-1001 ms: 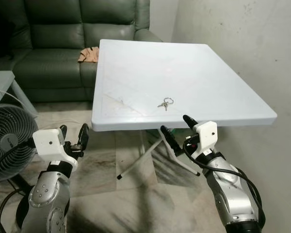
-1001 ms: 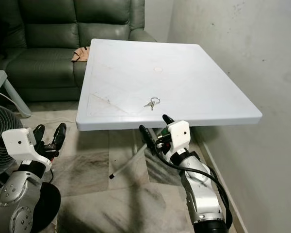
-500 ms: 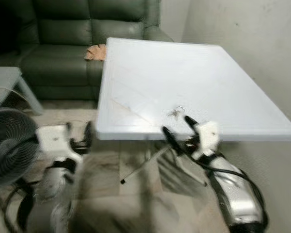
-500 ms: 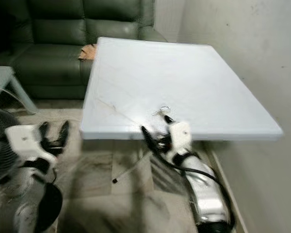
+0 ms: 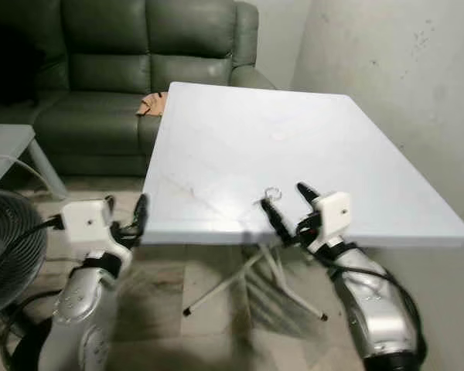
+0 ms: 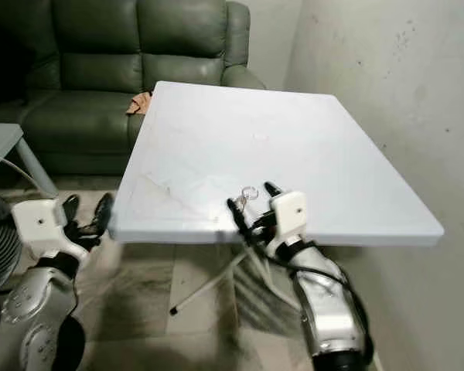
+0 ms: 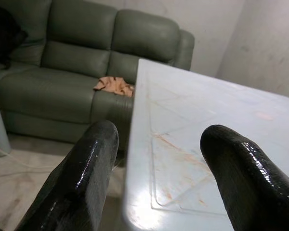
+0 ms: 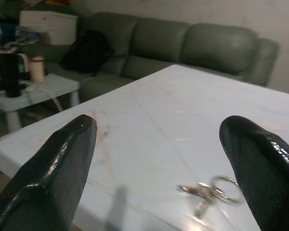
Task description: Hang keys on a hook
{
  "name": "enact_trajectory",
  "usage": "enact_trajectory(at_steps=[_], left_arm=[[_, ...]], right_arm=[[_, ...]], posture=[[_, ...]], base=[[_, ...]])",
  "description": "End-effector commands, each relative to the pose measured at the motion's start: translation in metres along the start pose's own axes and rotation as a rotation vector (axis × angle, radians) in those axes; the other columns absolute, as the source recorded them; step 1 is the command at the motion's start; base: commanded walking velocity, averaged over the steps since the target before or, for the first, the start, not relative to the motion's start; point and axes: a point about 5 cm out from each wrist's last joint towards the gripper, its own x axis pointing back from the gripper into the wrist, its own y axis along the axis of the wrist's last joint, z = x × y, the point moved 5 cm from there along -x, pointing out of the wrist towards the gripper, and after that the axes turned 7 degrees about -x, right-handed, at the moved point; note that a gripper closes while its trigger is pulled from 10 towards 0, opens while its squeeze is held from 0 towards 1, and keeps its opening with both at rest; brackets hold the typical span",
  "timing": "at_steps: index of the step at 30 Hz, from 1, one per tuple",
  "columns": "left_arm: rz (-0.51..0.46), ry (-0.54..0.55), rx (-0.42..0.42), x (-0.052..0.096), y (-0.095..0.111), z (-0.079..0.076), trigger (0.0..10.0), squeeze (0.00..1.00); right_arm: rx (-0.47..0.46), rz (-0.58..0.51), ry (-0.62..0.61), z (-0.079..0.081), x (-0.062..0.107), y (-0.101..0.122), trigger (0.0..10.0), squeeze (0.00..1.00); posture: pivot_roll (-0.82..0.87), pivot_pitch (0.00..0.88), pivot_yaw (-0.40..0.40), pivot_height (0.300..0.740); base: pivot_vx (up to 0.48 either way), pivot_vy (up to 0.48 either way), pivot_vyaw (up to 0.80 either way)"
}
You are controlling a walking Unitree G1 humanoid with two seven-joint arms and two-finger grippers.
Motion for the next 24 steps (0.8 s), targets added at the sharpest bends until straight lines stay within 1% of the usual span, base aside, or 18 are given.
enact_trajectory(at_steps=[1,10,24], left_arm=[[-0.006,-0.011,0.000,-0.0014,0.0026,-0.0034,10.0,0.00],[-0.009,-0.009,0.009,-0.0023,0.0031,-0.0046,10.0,0.00],[-0.009,-0.005,0.016,-0.0021,0.0026,-0.0058,10.0,0.00]], right_arm=[[0.008,-0.014,-0.003,-0.0042,-0.0006,0.0069,10.0,0.00],[0.011,-0.015,0.003,-0.0044,-0.0011,0.0080,10.0,0.00],[0.014,-0.009,0.014,-0.0039,-0.0011,0.0081,10.0,0.00]], posture=[[-0.07,0.000,-0.068,0.740],[-0.08,0.000,-0.072,0.740],[-0.08,0.000,-0.080,0.740]], base=[[0.307,0.000,0.00],[0.311,0.000,0.00],[0.314,0.244,0.00]])
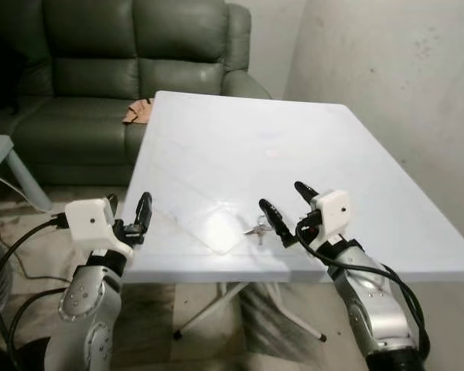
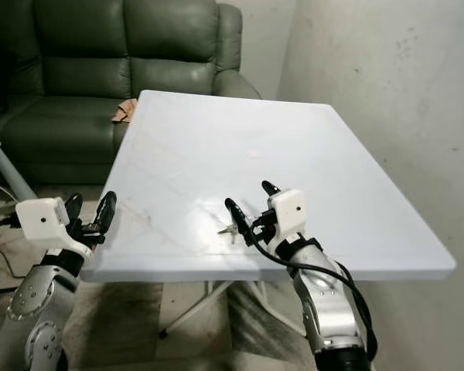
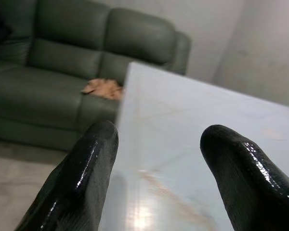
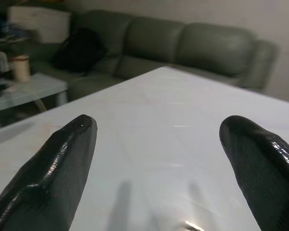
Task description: Hang keys on a hook
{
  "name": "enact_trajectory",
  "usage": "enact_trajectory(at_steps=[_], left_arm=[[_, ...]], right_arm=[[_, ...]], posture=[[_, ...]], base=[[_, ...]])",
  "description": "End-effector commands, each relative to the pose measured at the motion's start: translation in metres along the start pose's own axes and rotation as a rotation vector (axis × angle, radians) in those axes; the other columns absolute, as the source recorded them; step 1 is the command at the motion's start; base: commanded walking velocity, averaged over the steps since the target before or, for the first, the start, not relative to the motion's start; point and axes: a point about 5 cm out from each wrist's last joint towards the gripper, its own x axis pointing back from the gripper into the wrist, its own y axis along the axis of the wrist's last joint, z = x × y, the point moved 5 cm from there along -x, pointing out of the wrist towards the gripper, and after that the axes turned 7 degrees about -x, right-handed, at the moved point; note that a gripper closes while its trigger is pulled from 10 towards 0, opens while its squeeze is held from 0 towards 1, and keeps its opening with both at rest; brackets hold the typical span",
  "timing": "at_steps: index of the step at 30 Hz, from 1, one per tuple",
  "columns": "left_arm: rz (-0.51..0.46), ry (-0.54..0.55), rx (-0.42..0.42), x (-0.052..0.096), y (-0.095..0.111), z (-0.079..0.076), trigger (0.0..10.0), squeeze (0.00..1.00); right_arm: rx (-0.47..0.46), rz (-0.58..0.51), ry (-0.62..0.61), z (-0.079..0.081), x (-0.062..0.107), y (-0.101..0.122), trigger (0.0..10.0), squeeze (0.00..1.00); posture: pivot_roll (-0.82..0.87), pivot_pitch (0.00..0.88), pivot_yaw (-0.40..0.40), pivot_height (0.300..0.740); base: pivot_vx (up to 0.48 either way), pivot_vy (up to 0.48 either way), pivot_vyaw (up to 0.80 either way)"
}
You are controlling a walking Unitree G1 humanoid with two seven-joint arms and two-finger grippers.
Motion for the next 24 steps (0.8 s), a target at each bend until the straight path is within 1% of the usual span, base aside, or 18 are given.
enact_trajectory(at_steps=[1,2,6,9,11,13,15,16,17,19,24], left_arm=[[-0.006,-0.008,0.001,-0.001,0.002,-0.003,10.0,0.00],[-0.006,-0.008,0.001,-0.001,0.002,-0.004,10.0,0.00],[-0.009,-0.016,-0.010,0.001,0.001,-0.009,10.0,0.00],[-0.001,-0.046,-0.050,0.001,-0.001,-0.012,10.0,0.00],[0.006,-0.085,-0.093,0.002,-0.002,-0.017,10.0,0.00],[0.005,-0.094,-0.092,0.003,-0.001,-0.018,10.0,0.00],[0.008,-0.100,-0.080,0.003,-0.002,-0.019,10.0,0.00],[0.017,-0.114,-0.086,0.004,-0.003,-0.021,10.0,0.00],[0.033,-0.136,-0.113,0.005,-0.005,-0.025,10.0,0.00],[0.040,-0.152,-0.127,0.007,-0.007,-0.028,10.0,0.00],[0.044,-0.215,-0.161,0.012,-0.008,-0.045,10.0,0.00]], right_arm=[[0.015,-0.010,-0.010,-0.006,0.001,0.006,10.0,0.00],[0.015,-0.010,-0.010,-0.006,0.001,0.006,10.0,0.00],[0.022,0.001,0.006,-0.005,0.001,0.006,10.0,0.00],[0.040,0.023,0.023,-0.005,0.001,0.004,10.0,0.00],[0.071,0.063,0.053,-0.004,0.001,0.000,10.0,0.00],[0.074,0.072,0.058,-0.004,0.001,-0.001,10.0,0.00],[0.082,0.081,0.055,-0.007,0.001,-0.001,10.0,0.00],[0.081,0.095,0.045,-0.010,0.000,-0.001,10.0,0.00],[0.087,0.120,0.018,-0.015,0.000,-0.003,10.0,0.00],[0.088,0.136,0.010,-0.017,-0.001,-0.004,10.0,0.00],[0.066,0.209,-0.030,-0.021,0.001,-0.015,10.0,0.00]], posture=[[-0.08,0.000,-0.080,0.740],[-0.08,0.000,-0.080,0.740],[-0.07,0.000,-0.083,0.740],[-0.07,0.000,-0.084,0.740],[-0.07,0.000,-0.083,0.740],[-0.07,0.000,-0.082,0.740],[-0.07,0.000,-0.082,0.740],[-0.07,0.000,-0.085,0.740],[-0.07,0.000,-0.085,0.740],[-0.07,0.000,-0.085,0.740],[-0.06,0.000,-0.096,0.740]], base=[[0.315,0.247,0.00],[0.315,0.247,0.00],[0.000,0.000,0.00],[0.000,0.000,0.00],[0.000,0.000,0.00],[0.000,0.000,0.00],[0.000,0.000,0.00],[0.000,0.000,0.00],[0.000,0.000,0.00],[0.000,0.000,0.00],[0.000,0.000,0.00]])
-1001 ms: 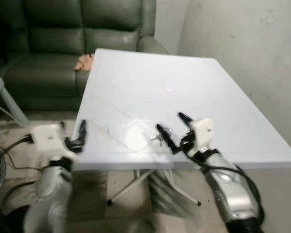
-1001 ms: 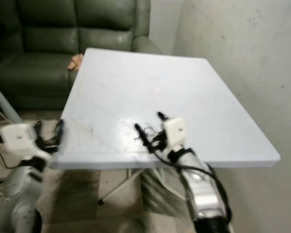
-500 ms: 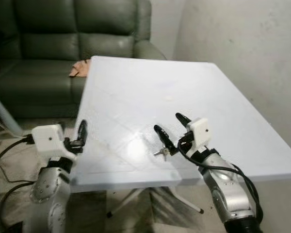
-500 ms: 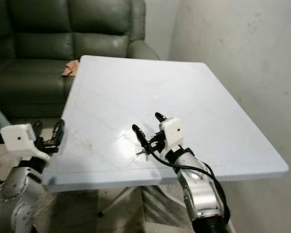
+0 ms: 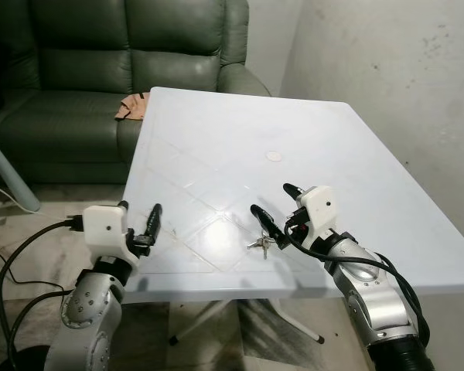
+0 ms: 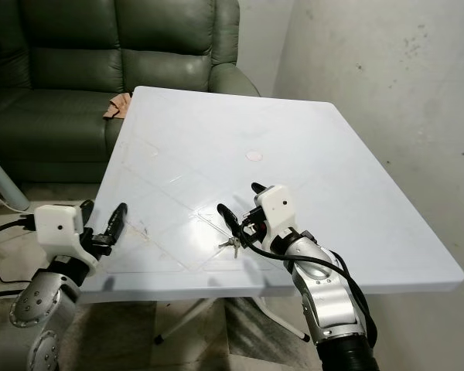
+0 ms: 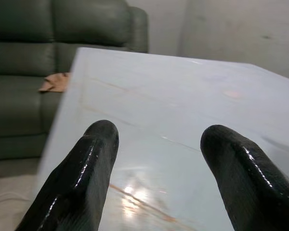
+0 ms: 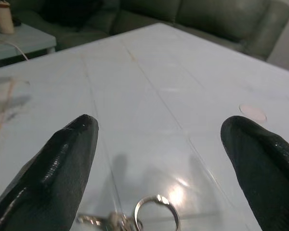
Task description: Hang keys on a hook
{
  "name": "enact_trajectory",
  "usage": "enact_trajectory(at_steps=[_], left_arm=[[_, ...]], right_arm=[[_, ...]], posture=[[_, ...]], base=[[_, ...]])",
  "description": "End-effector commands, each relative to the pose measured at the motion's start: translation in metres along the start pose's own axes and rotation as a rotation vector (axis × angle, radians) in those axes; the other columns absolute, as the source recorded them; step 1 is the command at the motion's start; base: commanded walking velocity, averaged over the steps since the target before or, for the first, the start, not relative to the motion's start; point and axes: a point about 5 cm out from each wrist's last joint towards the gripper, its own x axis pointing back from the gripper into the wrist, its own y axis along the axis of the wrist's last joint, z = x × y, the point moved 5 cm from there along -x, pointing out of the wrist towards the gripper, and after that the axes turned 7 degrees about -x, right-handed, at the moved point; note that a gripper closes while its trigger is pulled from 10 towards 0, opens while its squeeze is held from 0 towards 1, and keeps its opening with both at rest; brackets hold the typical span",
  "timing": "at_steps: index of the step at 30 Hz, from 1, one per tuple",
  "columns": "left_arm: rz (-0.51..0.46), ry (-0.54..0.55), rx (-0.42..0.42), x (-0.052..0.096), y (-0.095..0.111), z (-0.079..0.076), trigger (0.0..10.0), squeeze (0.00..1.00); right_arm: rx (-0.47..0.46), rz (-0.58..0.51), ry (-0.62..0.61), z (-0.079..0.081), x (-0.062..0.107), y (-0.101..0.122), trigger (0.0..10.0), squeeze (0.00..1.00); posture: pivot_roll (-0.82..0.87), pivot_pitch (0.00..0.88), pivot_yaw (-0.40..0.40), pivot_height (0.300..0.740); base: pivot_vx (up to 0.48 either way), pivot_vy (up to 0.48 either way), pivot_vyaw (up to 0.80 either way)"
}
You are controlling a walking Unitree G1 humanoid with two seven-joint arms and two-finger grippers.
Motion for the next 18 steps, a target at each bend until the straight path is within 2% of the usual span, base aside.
enact_trajectory(at_steps=[1,7,18], left_arm=[[-0.011,-0.032,-0.026,0.001,0.005,-0.008,10.0,0.00],[-0.002,-0.074,-0.042,0.004,0.004,-0.021,10.0,0.00],[0.014,-0.110,-0.047,0.009,-0.001,-0.034,10.0,0.00]], right_arm=[[-0.002,0.039,-0.034,-0.005,0.001,-0.005,10.0,0.00],[-0.040,0.131,-0.077,-0.003,0.006,-0.025,10.0,0.00],[-0.042,0.161,-0.113,-0.002,0.007,-0.031,10.0,0.00]], posture=[[-0.06,0.000,-0.096,0.740],[-0.05,0.000,-0.109,0.740],[-0.05,0.009,-0.103,0.740]], base=[[0.000,0.000,0.00],[0.000,0.000,0.00],[0.000,0.000,0.00]])
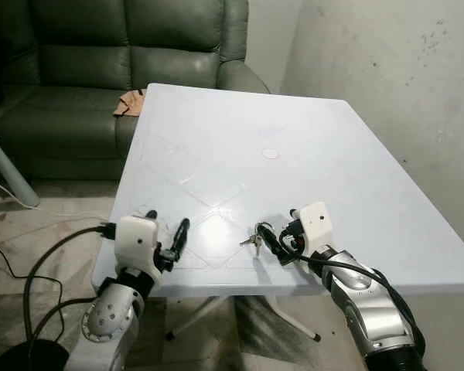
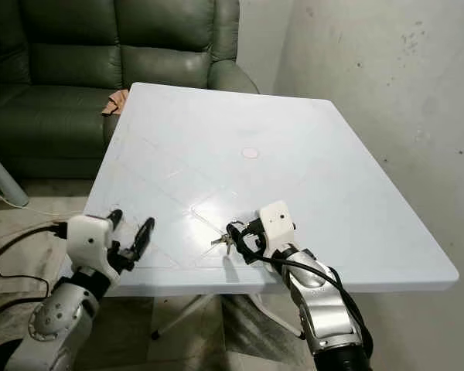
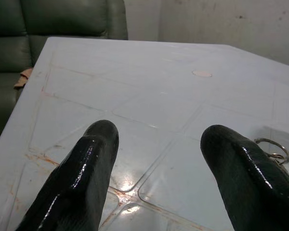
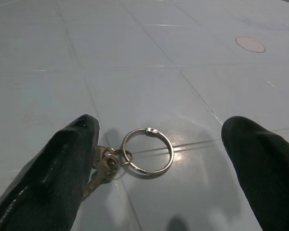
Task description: Hang keys on a hook
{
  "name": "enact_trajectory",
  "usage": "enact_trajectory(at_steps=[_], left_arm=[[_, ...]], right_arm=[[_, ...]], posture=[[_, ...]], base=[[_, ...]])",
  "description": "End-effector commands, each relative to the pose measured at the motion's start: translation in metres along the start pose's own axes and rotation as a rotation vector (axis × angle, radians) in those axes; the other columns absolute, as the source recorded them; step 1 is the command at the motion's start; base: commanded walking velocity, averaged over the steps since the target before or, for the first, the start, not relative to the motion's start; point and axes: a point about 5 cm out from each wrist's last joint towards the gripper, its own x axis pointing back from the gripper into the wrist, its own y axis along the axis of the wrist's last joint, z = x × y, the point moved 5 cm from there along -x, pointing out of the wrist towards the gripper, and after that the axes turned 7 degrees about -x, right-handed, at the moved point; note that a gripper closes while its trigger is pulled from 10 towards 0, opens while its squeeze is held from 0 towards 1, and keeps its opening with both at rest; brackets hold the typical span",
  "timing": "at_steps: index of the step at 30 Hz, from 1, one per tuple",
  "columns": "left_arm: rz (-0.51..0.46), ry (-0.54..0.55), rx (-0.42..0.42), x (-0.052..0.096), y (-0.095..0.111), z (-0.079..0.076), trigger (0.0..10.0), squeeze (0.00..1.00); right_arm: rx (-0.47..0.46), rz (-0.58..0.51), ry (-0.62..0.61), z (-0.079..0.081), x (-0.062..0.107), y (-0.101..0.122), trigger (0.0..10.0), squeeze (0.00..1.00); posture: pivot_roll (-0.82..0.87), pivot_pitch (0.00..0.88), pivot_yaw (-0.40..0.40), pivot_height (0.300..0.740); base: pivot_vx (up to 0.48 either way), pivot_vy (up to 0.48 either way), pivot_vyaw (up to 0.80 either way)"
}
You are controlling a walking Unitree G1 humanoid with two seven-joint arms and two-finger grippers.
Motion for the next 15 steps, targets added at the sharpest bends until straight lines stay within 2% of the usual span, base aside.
enact_trajectory(at_steps=[1,8,15], left_arm=[[-0.013,-0.016,-0.005,0.000,0.006,-0.005,10.0,0.00],[-0.011,-0.033,-0.013,-0.002,0.008,-0.010,10.0,0.00],[-0.007,-0.020,-0.018,-0.001,0.009,-0.007,10.0,0.00]], right_arm=[[0.017,-0.016,-0.003,0.003,-0.001,0.006,10.0,0.00],[0.057,-0.078,0.036,0.016,-0.017,0.026,10.0,0.00],[0.064,-0.079,0.065,0.028,-0.027,0.029,10.0,0.00]], posture=[[-0.05,0.009,-0.103,0.740],[-0.06,0.050,-0.102,0.740],[-0.05,0.067,-0.107,0.740]], base=[[0.000,0.000,0.00],[0.000,0.000,0.00],[0.000,0.000,0.00]])
